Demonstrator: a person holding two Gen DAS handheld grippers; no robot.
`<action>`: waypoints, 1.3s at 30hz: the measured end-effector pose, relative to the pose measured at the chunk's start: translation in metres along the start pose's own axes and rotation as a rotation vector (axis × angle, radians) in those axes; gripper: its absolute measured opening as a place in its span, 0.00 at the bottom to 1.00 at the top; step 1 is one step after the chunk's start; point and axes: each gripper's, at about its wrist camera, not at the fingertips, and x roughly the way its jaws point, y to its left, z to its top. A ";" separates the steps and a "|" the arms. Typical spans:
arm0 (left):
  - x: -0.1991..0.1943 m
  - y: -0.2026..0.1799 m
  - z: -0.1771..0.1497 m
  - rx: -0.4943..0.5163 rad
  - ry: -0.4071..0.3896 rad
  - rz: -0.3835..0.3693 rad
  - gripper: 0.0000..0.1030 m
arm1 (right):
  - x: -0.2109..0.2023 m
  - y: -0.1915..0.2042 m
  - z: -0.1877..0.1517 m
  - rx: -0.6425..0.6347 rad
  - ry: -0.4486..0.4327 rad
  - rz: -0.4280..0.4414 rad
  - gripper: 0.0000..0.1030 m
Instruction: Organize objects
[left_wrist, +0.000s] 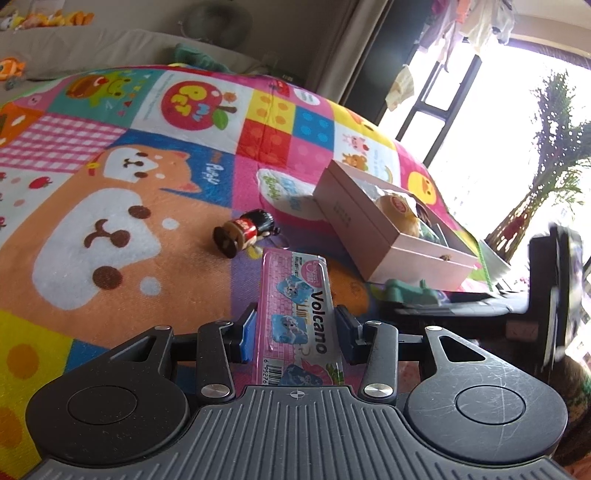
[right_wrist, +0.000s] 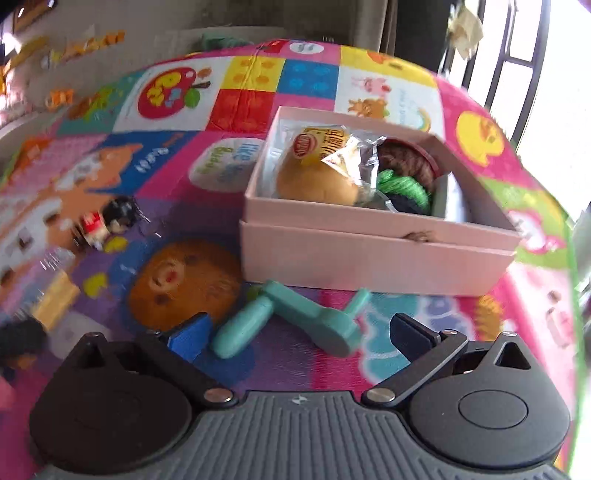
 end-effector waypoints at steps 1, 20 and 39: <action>0.000 0.001 0.000 -0.004 0.000 0.000 0.46 | -0.004 -0.007 -0.004 -0.008 -0.013 -0.023 1.00; 0.010 -0.012 -0.002 0.051 0.043 -0.009 0.46 | 0.000 -0.038 0.000 0.109 -0.046 0.140 0.67; 0.084 -0.150 0.141 0.596 -0.157 -0.157 0.48 | -0.062 -0.129 -0.011 0.286 -0.272 0.210 0.67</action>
